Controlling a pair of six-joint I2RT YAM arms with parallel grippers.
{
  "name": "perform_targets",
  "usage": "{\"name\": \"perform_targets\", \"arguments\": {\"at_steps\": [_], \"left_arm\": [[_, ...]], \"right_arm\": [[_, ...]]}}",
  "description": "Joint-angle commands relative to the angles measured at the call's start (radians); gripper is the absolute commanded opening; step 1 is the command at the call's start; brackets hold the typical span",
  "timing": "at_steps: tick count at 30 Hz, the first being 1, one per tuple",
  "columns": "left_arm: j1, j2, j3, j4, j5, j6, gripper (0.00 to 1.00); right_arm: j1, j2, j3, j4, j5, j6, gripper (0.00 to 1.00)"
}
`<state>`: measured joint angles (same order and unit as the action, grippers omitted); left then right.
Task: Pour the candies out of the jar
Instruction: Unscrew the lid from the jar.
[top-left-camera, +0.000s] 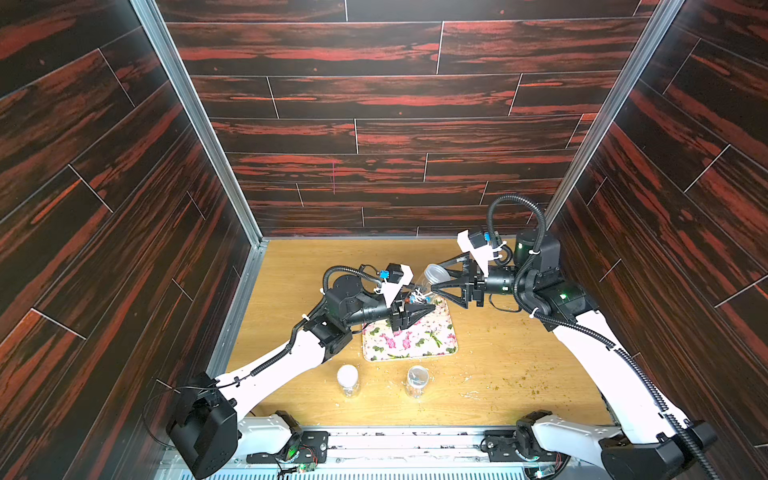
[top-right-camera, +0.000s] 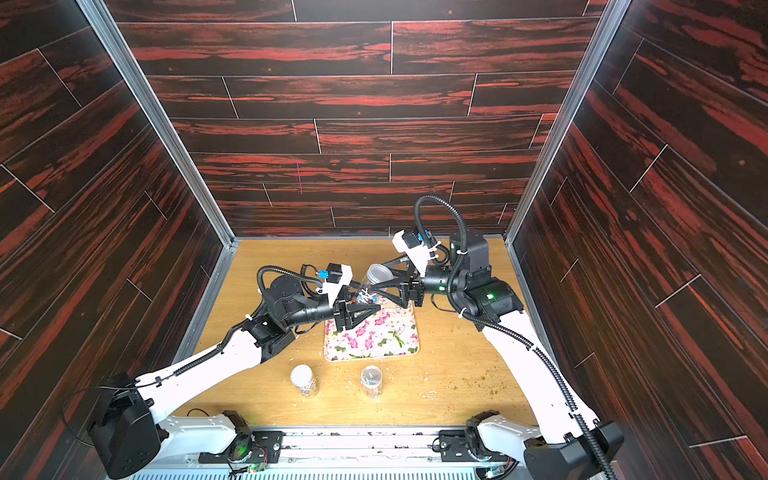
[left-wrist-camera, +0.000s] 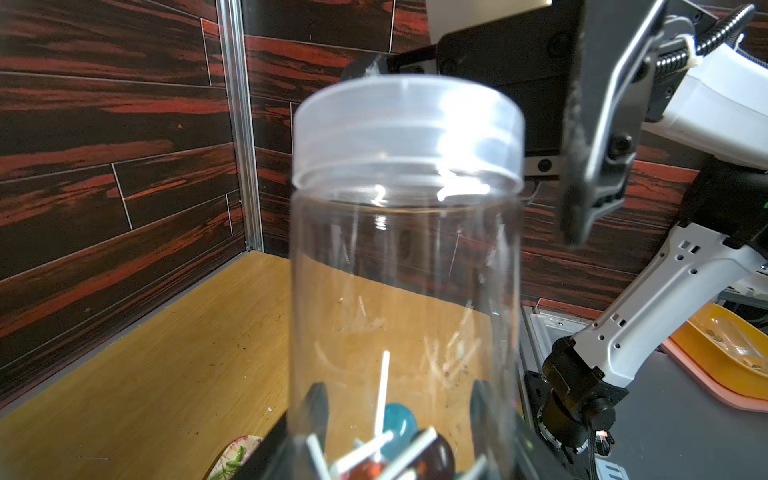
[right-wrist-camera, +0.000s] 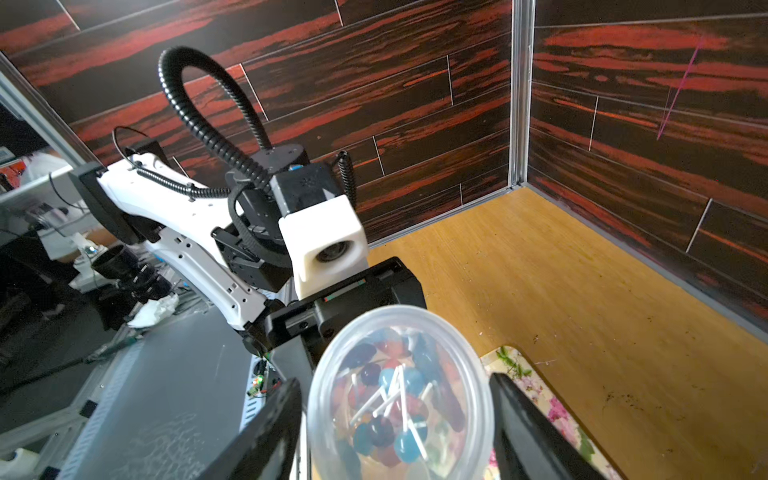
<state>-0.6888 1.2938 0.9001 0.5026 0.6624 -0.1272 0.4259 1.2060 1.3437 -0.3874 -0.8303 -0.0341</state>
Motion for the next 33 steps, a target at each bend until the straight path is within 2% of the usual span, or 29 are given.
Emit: {"name": "perform_targets", "arguments": {"at_steps": [1, 5, 11, 20, 24, 29, 33], "left_arm": [[-0.001, -0.021, 0.009, 0.053, -0.008, -0.026, 0.43], [-0.001, -0.014, 0.010, 0.044, -0.016, -0.017, 0.43], [-0.001, -0.009, 0.013, 0.032, -0.027, 0.000, 0.43], [-0.001, -0.007, 0.021, -0.010, -0.035, 0.031, 0.43], [-0.002, -0.003, 0.020, -0.012, -0.036, 0.034, 0.43], [-0.001, 0.002, 0.022, -0.010, -0.032, 0.031, 0.43], [-0.001, 0.002, 0.022, -0.010, -0.032, 0.031, 0.43]], "right_arm": [[0.006, -0.024, -0.012, -0.021, 0.012, 0.009, 0.82], [0.006, -0.049, -0.009, -0.012, 0.051, 0.099, 0.89], [0.025, -0.093, 0.004, 0.002, 0.186, 0.358, 0.90], [0.162, -0.071, 0.082, -0.137, 0.666, 0.637, 0.89], [0.256, -0.025, 0.143, -0.202, 0.813, 0.647, 0.88], [0.304, 0.008, 0.171, -0.228, 0.881, 0.654, 0.83], [0.314, 0.015, 0.173, -0.237, 0.899, 0.639, 0.74]]}}
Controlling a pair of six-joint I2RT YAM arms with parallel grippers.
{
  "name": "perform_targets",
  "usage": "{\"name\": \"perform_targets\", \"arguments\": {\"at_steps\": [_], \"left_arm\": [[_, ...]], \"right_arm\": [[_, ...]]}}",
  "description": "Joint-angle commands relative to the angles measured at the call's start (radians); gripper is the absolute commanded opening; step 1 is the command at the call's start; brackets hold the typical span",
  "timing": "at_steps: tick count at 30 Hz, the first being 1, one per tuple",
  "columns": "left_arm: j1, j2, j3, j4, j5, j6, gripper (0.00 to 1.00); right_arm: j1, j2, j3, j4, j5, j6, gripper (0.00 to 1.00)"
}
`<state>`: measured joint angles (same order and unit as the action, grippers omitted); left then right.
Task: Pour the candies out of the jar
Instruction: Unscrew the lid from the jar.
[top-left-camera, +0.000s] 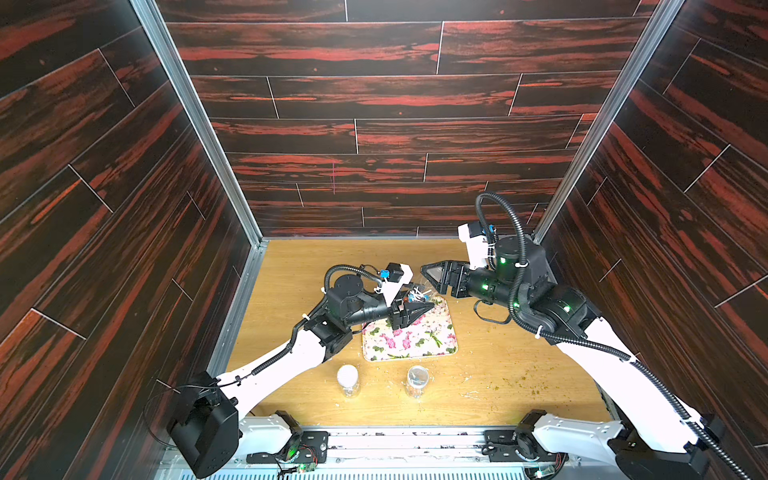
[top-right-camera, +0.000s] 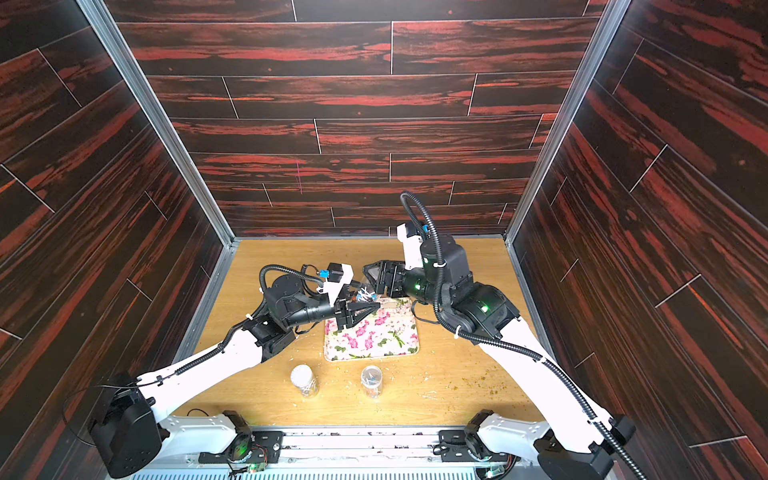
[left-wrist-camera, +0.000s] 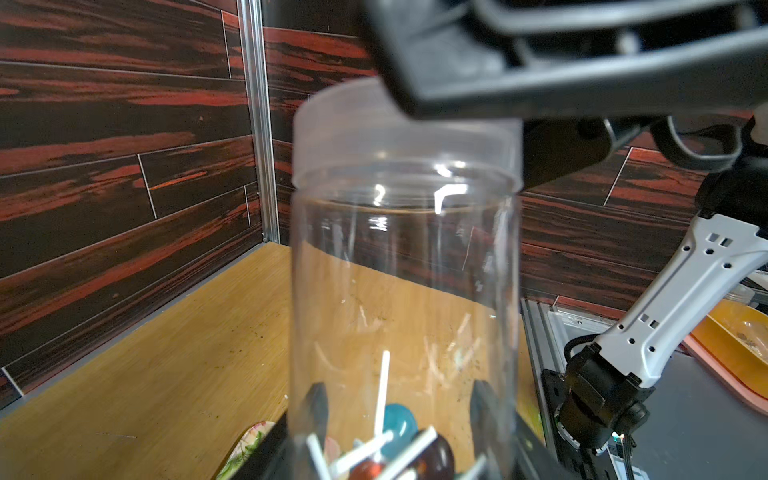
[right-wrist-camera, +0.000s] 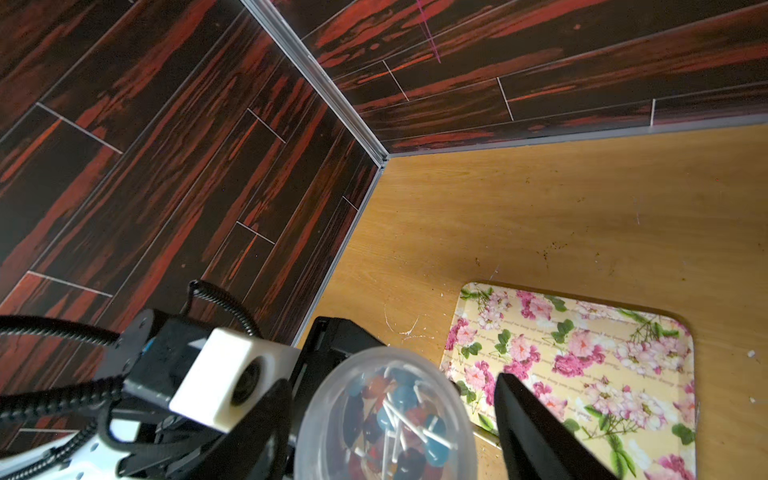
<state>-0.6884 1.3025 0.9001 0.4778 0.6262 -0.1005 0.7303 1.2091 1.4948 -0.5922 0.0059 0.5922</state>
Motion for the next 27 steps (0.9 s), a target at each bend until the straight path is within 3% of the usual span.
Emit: {"name": "perform_targets", "arguments": {"at_steps": [1, 5, 8, 16, 21, 27], "left_arm": [[-0.002, -0.008, 0.021, 0.015, 0.004, 0.004, 0.43], [-0.002, -0.007, 0.023, 0.016, 0.004, 0.002, 0.43], [-0.002, -0.007, 0.023, 0.022, 0.009, -0.005, 0.43], [-0.001, -0.020, 0.020, 0.016, 0.015, -0.007, 0.43], [-0.002, -0.026, 0.016, 0.018, 0.013, -0.011, 0.43], [-0.002, -0.038, 0.011, 0.025, 0.014, -0.021, 0.43]], "right_arm": [[0.013, 0.012, 0.022, -0.032, 0.068, 0.006, 0.70], [0.019, 0.006, 0.011, -0.011, 0.055, -0.028, 0.50], [0.019, 0.001, -0.003, 0.026, 0.017, -0.081, 0.43], [0.011, -0.017, -0.039, 0.111, -0.115, -0.317, 0.40], [-0.010, -0.016, -0.044, 0.144, -0.320, -0.488, 0.40], [-0.106, -0.010, -0.038, 0.158, -0.613, -0.611, 0.41]]}}
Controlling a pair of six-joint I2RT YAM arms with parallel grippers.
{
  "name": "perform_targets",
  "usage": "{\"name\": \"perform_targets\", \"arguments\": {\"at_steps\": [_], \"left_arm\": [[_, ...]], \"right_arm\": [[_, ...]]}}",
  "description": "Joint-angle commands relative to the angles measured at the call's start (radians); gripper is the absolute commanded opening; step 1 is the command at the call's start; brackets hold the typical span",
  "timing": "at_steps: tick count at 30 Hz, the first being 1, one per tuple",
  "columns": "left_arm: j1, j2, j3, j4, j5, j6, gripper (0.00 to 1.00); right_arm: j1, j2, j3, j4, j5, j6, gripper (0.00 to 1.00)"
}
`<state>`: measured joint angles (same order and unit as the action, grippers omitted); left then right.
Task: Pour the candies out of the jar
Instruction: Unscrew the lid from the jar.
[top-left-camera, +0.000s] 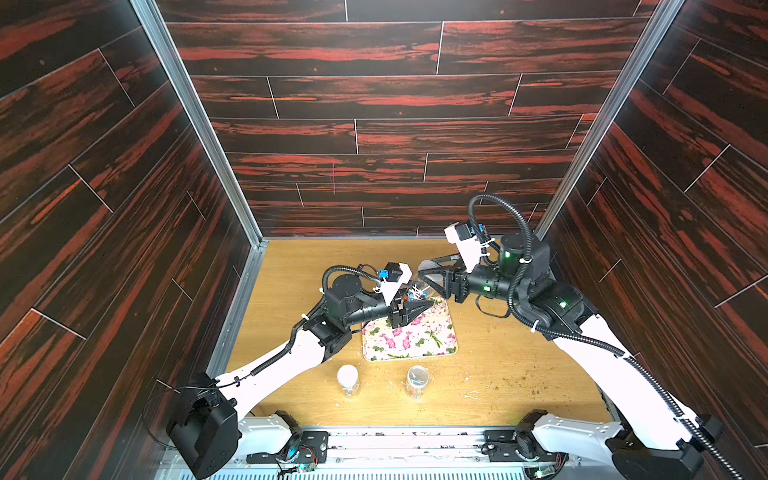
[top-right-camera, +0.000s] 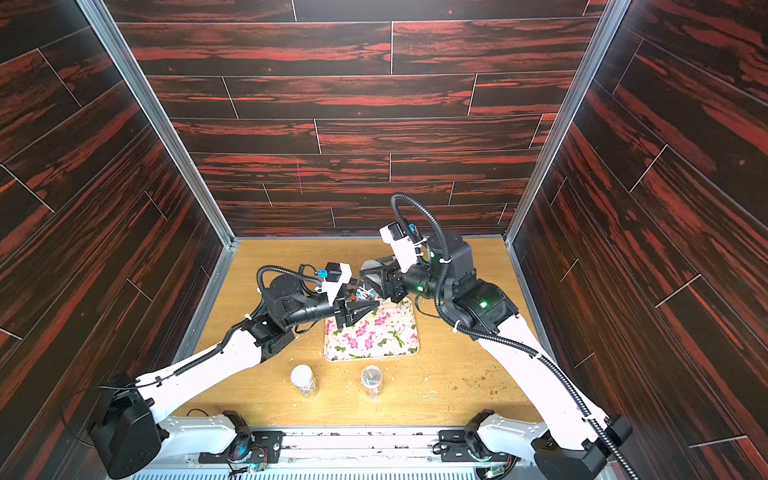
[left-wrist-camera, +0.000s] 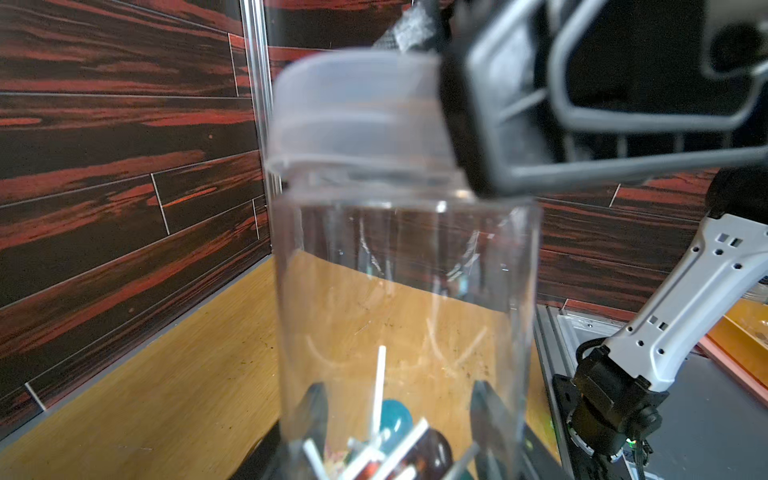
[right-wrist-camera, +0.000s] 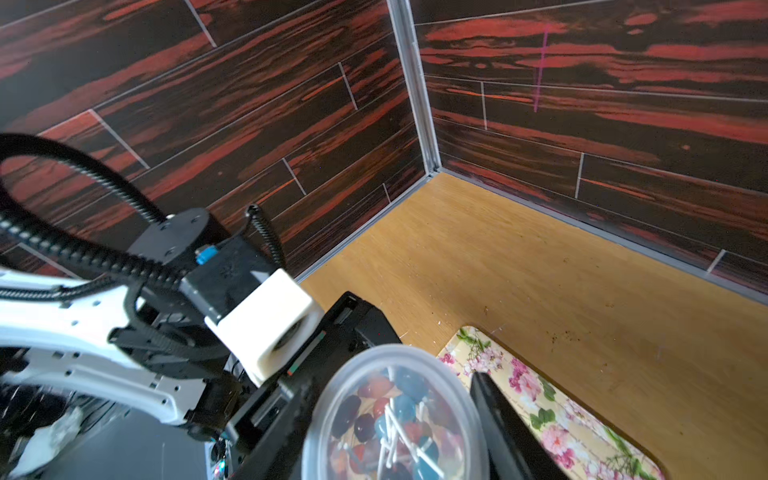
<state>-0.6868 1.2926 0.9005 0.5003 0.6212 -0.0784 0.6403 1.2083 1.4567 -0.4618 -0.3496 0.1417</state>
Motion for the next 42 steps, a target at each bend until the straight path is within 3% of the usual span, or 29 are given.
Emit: {"name": "perform_targets", "arguments": {"at_steps": [1, 8, 16, 30, 32, 35, 39, 42], "left_arm": [[-0.002, -0.031, 0.010, 0.003, 0.017, -0.044, 0.43], [-0.003, -0.037, 0.007, 0.004, 0.018, -0.050, 0.43], [-0.003, -0.055, -0.002, 0.001, 0.008, -0.050, 0.43], [-0.003, -0.069, -0.018, 0.001, -0.018, -0.045, 0.43], [-0.003, -0.068, -0.018, 0.000, -0.019, -0.044, 0.43], [-0.003, -0.067, -0.019, -0.002, -0.021, -0.043, 0.43], [-0.002, -0.067, -0.022, -0.003, -0.024, -0.042, 0.43], [-0.003, -0.067, -0.024, -0.003, -0.025, -0.042, 0.43]], "right_arm": [[-0.033, -0.005, 0.005, 0.025, -0.299, -0.179, 0.40], [-0.137, 0.033, 0.019, 0.009, -0.504, -0.251, 0.40], [-0.142, 0.083, 0.066, -0.051, -0.532, -0.349, 0.44], [-0.142, 0.040, 0.049, -0.074, -0.425, -0.306, 0.82], [-0.141, 0.028, 0.043, -0.080, -0.413, -0.288, 0.90], [-0.141, 0.006, 0.029, -0.083, -0.365, -0.220, 0.93], [-0.135, -0.028, 0.007, -0.049, -0.267, -0.020, 0.94], [-0.105, -0.073, -0.032, 0.010, -0.117, 0.149, 0.94]]}}
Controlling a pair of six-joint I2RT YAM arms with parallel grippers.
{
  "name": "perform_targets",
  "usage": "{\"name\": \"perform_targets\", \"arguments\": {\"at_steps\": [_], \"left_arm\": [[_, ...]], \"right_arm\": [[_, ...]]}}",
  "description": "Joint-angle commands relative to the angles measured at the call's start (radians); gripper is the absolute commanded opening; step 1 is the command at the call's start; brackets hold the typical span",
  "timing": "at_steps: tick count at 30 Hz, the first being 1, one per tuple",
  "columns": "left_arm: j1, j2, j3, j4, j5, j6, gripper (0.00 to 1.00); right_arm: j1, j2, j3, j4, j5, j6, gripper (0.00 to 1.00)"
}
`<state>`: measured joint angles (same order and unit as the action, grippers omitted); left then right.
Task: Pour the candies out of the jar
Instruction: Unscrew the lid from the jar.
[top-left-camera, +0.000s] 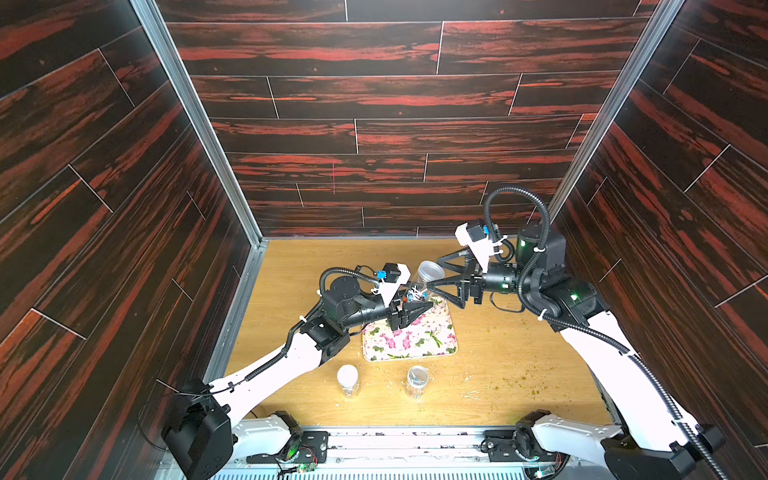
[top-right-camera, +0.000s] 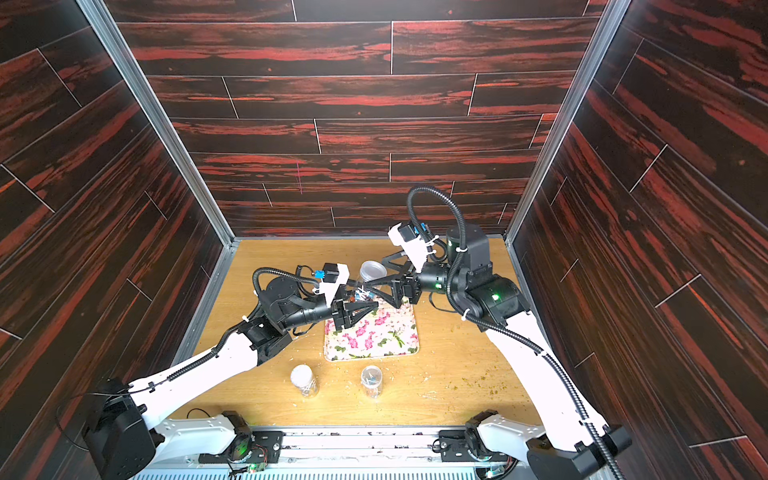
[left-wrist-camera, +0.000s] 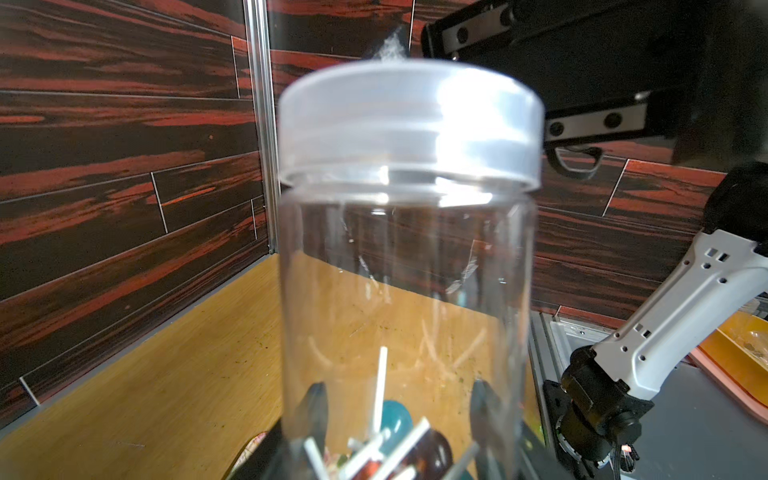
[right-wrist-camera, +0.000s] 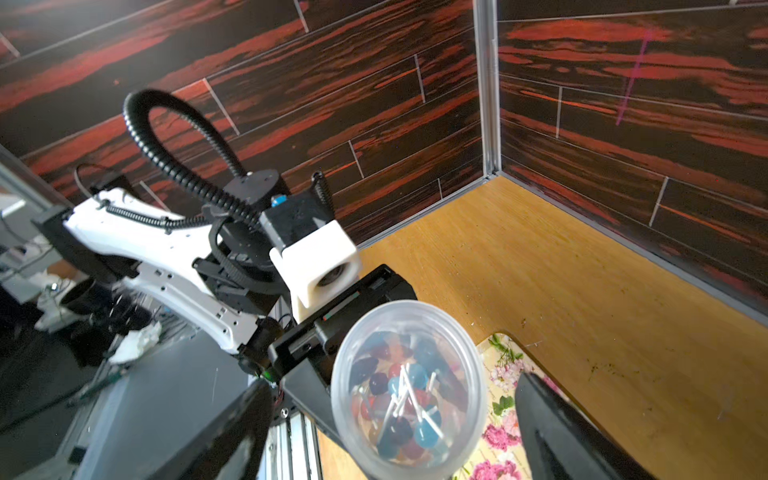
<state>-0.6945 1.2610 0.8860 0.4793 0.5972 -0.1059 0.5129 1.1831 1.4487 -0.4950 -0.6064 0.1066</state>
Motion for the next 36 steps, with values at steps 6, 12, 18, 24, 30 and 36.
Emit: {"name": "perform_targets", "arguments": {"at_steps": [6, 12, 18, 24, 30, 36], "left_arm": [[0.005, -0.035, -0.012, 0.012, -0.005, -0.011, 0.43], [0.004, -0.025, -0.010, 0.012, -0.006, -0.011, 0.43], [0.005, -0.022, -0.009, 0.012, -0.007, -0.011, 0.43], [0.004, -0.017, -0.007, 0.013, -0.008, -0.011, 0.43], [0.004, -0.011, -0.005, 0.019, -0.008, -0.016, 0.43], [0.004, -0.010, -0.004, 0.018, -0.008, -0.016, 0.43]], "right_arm": [[0.156, -0.042, 0.029, -0.037, 0.511, 0.404, 0.93], [0.271, 0.029, 0.106, -0.151, 0.748, 0.504, 0.93], [0.288, 0.024, 0.075, -0.116, 0.789, 0.518, 0.86], [0.297, 0.037, 0.075, -0.112, 0.758, 0.489, 0.75], [0.302, 0.053, 0.080, -0.114, 0.724, 0.475, 0.77], [0.309, 0.065, 0.084, -0.125, 0.716, 0.458, 0.77]]}}
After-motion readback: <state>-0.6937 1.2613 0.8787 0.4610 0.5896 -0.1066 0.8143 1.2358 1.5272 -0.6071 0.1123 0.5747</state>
